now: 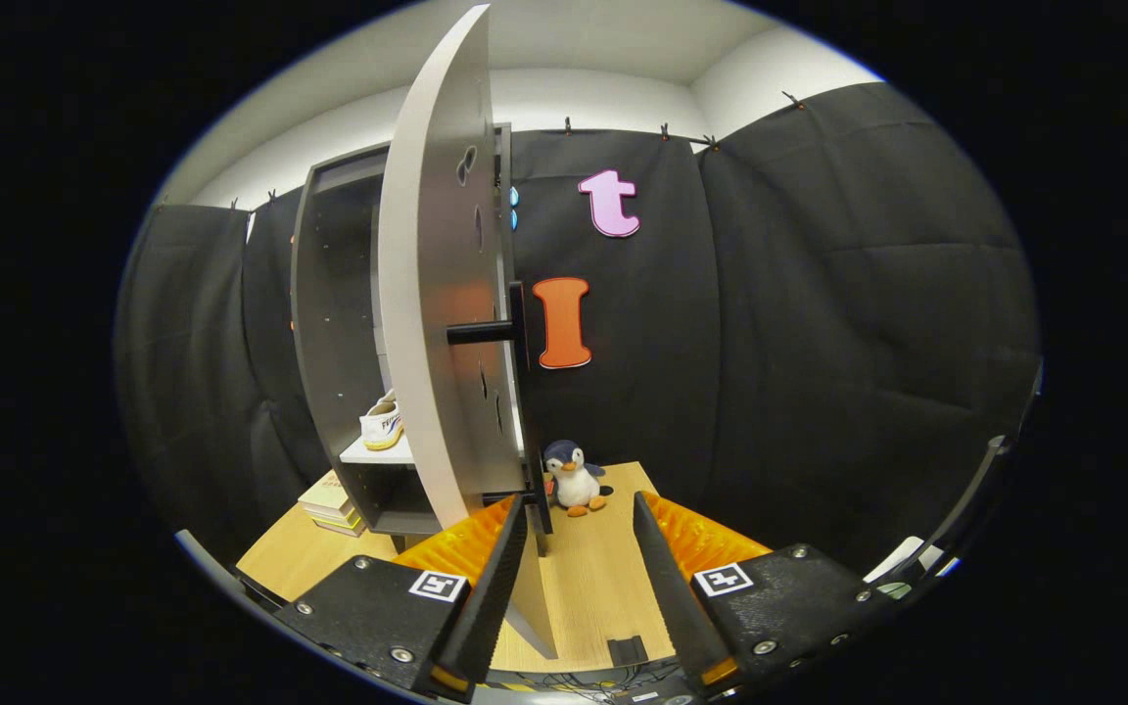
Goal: Open the shoe cabinet door, grab the shoes and put them into the shoe cabinet, then close the shoe cabinet door.
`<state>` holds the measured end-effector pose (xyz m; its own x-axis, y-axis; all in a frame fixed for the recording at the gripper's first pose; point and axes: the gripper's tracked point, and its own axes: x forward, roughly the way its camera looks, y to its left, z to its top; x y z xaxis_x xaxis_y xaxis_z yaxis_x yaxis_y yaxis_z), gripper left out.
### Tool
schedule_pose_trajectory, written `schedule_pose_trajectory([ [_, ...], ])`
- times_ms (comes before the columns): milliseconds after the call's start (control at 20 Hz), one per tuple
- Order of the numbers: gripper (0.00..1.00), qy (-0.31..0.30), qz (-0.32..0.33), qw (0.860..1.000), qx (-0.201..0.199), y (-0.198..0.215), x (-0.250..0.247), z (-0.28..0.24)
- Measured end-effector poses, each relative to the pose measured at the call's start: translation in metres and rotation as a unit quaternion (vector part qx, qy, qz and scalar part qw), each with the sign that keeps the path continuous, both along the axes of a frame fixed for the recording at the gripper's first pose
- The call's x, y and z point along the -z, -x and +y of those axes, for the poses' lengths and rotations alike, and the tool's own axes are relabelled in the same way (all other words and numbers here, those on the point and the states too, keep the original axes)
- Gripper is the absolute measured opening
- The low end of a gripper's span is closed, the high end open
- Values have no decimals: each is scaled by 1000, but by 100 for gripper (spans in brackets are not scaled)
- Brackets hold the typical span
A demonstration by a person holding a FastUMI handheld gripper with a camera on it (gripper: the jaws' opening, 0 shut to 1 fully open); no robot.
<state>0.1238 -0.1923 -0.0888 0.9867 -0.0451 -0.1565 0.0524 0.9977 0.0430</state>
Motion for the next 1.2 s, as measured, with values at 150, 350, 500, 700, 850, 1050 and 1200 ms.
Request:
schedule_pose_trajectory([
  [150,70,7,3,1000,-17,2,1,20],
  [350,70,-8,0,998,-61,4,1,66],
  [500,71,-19,-2,995,-93,-3,3,103],
  [700,75,-23,-2,991,-130,-15,2,139],
  [850,79,-34,2,988,-151,-28,1,167],
  [1050,89,-33,-5,984,-177,-56,-3,215],
  [1200,92,-32,-10,979,-200,-82,-4,251],
])
